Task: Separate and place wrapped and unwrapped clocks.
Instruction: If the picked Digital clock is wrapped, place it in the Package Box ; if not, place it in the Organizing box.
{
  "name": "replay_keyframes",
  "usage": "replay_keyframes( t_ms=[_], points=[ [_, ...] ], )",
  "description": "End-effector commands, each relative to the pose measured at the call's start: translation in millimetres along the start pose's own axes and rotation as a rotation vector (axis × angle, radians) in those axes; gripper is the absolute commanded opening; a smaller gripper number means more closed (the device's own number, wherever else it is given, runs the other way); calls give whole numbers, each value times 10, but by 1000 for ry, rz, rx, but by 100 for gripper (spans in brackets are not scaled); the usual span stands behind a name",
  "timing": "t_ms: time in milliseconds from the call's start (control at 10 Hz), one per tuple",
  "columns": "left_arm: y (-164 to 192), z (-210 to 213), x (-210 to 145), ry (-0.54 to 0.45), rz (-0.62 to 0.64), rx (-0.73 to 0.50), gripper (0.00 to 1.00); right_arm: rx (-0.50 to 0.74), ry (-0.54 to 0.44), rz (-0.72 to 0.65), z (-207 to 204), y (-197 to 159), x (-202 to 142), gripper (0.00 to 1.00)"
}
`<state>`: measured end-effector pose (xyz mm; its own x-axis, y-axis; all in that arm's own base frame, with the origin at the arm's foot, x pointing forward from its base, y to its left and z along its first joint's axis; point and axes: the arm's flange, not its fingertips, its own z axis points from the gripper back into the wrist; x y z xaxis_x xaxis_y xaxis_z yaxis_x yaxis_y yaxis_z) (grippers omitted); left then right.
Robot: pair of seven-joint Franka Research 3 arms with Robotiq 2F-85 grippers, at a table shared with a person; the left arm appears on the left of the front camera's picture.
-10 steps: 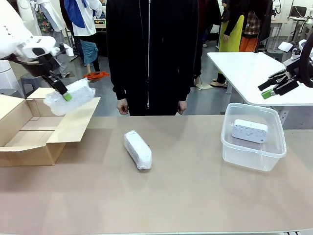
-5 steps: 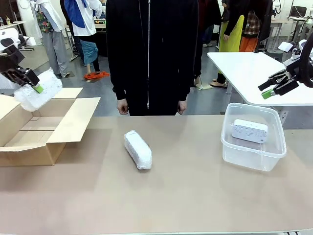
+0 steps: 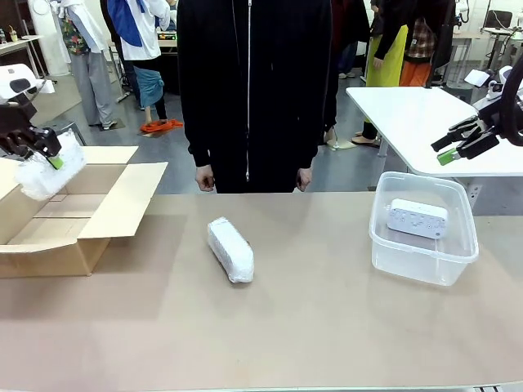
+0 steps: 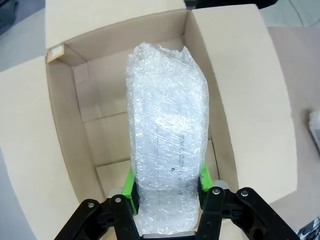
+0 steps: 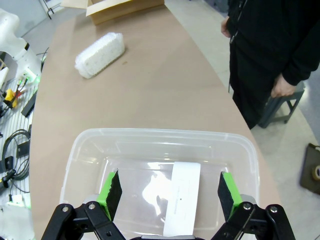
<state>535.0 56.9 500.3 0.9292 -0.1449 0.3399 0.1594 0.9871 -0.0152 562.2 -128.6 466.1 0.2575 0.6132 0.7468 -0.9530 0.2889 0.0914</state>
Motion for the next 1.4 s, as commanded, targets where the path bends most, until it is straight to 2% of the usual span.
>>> replay_keyframes(
  t_ms=[0, 600, 1200, 1300],
  points=[
    [-78, -80, 21, 0, 27, 27, 54, 1, -1, 0, -4, 5, 1, 100],
    [102, -639, 152, -5, 87, -46, 54, 1, -1, 0, -4, 5, 1, 100],
    [89, -819, 225, 41, 87, -27, 54, 1, -1, 0, -4, 5, 1, 100],
    [93, -817, 224, 53, 83, -24, 74, 1, -1, 0, -4, 5, 1, 100]
  ],
)
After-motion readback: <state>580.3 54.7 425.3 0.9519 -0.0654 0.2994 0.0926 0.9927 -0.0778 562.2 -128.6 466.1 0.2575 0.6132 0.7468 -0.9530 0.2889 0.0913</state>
